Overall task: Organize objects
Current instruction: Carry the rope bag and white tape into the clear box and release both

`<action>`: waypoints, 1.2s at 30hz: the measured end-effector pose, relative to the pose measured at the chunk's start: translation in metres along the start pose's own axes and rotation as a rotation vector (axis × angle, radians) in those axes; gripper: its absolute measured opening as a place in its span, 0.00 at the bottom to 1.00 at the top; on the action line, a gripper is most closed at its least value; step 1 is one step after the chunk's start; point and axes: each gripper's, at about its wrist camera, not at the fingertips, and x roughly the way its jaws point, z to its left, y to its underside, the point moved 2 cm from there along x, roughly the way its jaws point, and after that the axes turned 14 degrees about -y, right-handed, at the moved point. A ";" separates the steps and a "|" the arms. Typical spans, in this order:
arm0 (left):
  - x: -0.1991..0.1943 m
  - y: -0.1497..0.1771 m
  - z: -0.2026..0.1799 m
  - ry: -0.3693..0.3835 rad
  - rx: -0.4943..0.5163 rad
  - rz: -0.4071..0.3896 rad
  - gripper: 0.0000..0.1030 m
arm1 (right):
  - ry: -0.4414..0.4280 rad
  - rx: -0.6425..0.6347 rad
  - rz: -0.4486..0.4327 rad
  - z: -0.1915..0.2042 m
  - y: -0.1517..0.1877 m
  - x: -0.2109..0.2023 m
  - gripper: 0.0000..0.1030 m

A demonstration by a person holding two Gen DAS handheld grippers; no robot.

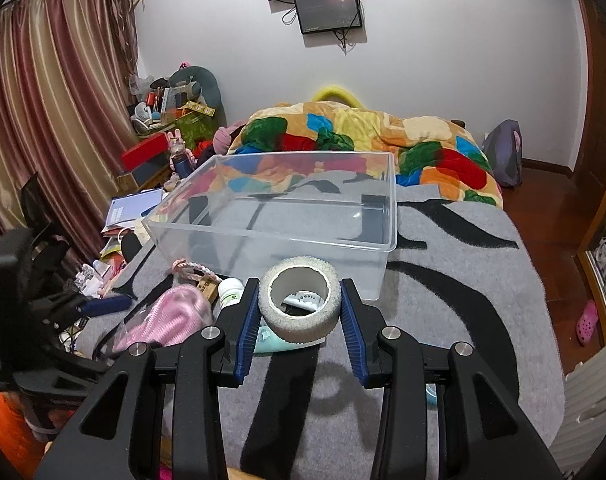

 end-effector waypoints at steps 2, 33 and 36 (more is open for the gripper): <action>0.012 0.002 -0.006 0.018 0.012 0.026 0.77 | -0.004 0.000 0.010 0.000 0.001 0.002 0.34; -0.015 -0.128 0.034 -0.030 -0.106 -0.154 0.59 | 0.024 -0.009 0.040 -0.028 -0.083 0.058 0.34; 0.006 -0.139 0.028 -0.021 -0.092 -0.103 0.59 | 0.026 -0.003 0.091 -0.034 -0.086 0.075 0.34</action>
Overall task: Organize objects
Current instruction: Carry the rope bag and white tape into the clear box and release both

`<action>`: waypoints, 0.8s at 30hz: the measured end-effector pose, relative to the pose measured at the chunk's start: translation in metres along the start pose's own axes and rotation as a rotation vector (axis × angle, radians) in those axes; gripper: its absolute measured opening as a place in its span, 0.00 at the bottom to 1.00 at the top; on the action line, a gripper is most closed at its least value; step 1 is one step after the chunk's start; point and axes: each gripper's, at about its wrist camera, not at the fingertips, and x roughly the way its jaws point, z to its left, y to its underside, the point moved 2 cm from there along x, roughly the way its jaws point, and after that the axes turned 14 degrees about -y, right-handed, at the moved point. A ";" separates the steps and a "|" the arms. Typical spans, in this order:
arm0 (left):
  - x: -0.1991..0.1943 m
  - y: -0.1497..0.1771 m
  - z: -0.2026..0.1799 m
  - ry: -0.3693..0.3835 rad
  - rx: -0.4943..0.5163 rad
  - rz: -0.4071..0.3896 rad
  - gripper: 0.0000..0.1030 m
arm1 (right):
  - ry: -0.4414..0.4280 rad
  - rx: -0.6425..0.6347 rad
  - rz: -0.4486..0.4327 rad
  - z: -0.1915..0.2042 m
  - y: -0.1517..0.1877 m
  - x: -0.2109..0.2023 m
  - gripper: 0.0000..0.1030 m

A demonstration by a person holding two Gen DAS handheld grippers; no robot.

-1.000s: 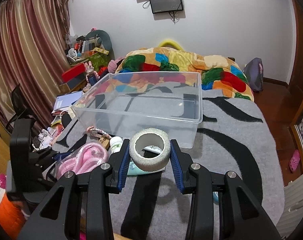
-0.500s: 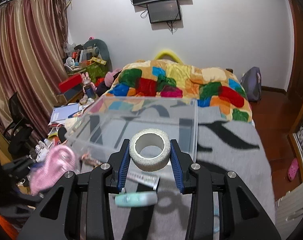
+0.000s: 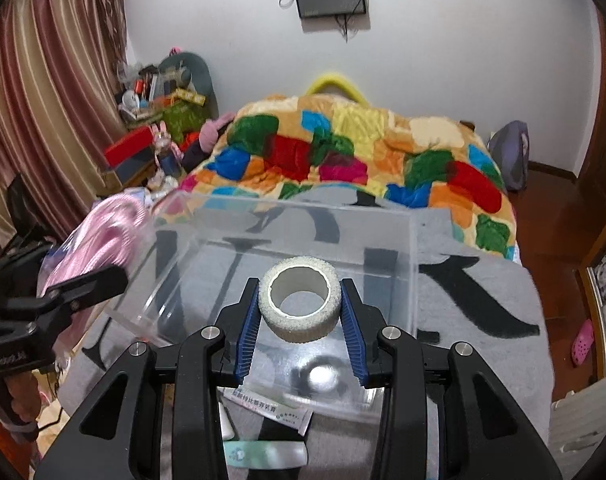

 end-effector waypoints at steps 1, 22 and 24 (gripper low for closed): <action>0.009 -0.003 -0.003 0.000 0.011 0.020 0.59 | 0.006 -0.003 0.015 -0.001 -0.001 0.005 0.34; 0.013 -0.009 -0.017 -0.013 0.096 0.038 0.60 | 0.006 -0.069 0.137 0.002 0.010 0.018 0.53; -0.001 -0.004 -0.014 -0.018 0.087 0.010 0.67 | 0.011 -0.077 0.102 0.005 0.010 0.003 0.55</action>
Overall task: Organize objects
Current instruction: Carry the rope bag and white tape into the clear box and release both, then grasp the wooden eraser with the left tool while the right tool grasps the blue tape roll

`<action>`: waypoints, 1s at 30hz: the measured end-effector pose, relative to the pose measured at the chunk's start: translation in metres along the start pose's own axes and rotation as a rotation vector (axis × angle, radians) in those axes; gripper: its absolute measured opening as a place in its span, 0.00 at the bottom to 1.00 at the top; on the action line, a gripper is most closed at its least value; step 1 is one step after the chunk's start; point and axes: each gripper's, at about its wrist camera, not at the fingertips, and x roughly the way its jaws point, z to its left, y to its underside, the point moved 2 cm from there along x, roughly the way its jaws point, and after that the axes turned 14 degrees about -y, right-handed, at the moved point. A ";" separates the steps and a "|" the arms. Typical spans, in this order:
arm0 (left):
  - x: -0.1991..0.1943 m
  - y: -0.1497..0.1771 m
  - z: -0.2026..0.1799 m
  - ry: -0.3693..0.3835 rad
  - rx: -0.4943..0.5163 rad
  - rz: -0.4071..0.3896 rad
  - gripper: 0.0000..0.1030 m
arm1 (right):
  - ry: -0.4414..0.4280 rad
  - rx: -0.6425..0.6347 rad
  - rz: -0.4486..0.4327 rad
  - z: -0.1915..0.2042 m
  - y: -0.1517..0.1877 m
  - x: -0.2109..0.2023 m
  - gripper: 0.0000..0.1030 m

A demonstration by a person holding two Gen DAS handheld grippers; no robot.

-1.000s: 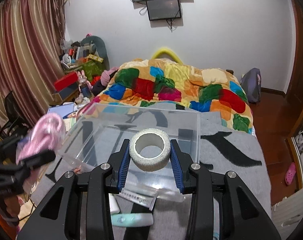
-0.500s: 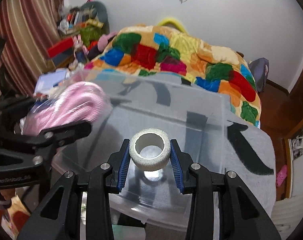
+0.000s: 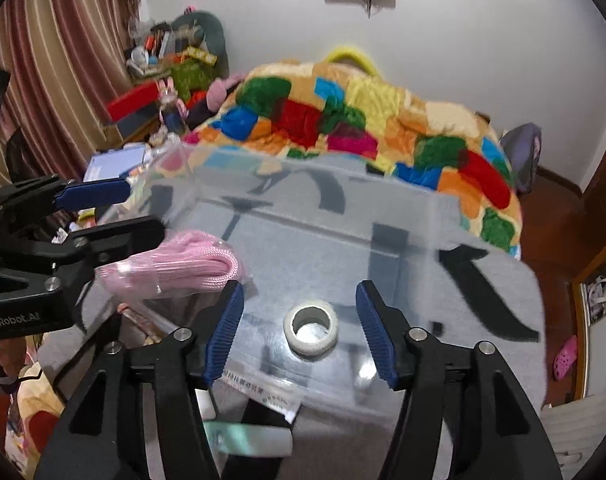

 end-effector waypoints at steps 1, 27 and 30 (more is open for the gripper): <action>-0.005 0.002 0.001 -0.008 -0.003 -0.006 0.68 | 0.003 -0.002 -0.015 0.001 0.002 -0.008 0.58; 0.017 0.112 -0.017 -0.017 -0.020 0.145 0.53 | 0.219 0.199 -0.028 -0.049 0.152 -0.057 0.66; 0.028 0.109 -0.019 -0.001 -0.040 0.153 0.51 | 0.232 0.202 -0.027 -0.054 0.154 -0.055 0.58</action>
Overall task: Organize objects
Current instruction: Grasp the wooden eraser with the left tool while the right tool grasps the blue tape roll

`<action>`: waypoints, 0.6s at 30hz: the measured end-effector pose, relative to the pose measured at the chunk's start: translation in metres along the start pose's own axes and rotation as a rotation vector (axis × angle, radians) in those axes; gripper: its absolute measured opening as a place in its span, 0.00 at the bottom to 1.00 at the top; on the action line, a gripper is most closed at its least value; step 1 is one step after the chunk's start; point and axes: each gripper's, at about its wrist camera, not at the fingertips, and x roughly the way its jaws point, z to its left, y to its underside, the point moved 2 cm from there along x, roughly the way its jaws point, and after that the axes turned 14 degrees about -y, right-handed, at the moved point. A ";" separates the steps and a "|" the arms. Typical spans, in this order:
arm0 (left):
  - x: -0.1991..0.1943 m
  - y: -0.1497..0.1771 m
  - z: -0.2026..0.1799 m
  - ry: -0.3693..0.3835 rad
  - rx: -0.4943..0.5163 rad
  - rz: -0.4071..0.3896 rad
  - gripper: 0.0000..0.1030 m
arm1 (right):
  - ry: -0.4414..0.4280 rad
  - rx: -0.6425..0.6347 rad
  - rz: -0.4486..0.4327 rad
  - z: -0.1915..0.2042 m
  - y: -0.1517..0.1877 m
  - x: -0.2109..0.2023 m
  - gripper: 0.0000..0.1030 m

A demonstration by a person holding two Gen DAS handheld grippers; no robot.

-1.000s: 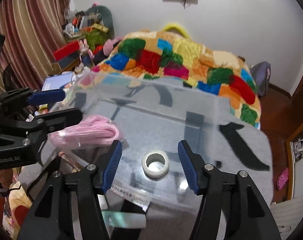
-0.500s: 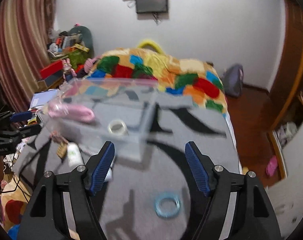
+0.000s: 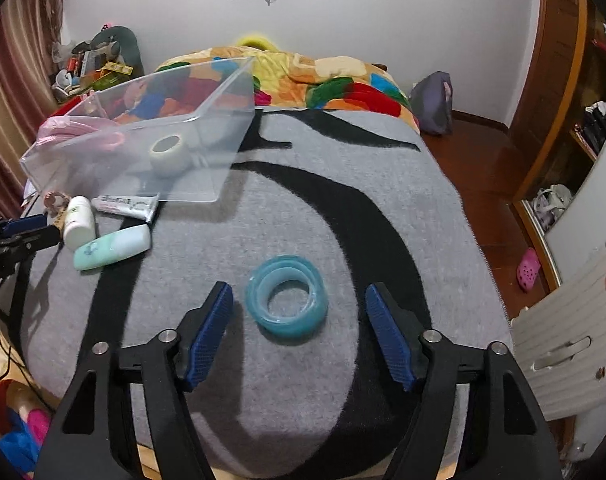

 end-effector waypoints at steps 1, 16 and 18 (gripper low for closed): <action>0.001 -0.001 -0.001 0.004 -0.002 -0.003 0.51 | 0.000 0.000 0.003 0.001 -0.002 0.001 0.53; -0.008 0.011 -0.005 0.022 0.002 -0.033 0.23 | -0.082 -0.006 -0.033 0.023 0.000 -0.010 0.37; -0.014 0.016 -0.002 0.029 -0.001 -0.030 0.23 | -0.095 -0.017 -0.043 0.029 -0.003 -0.014 0.37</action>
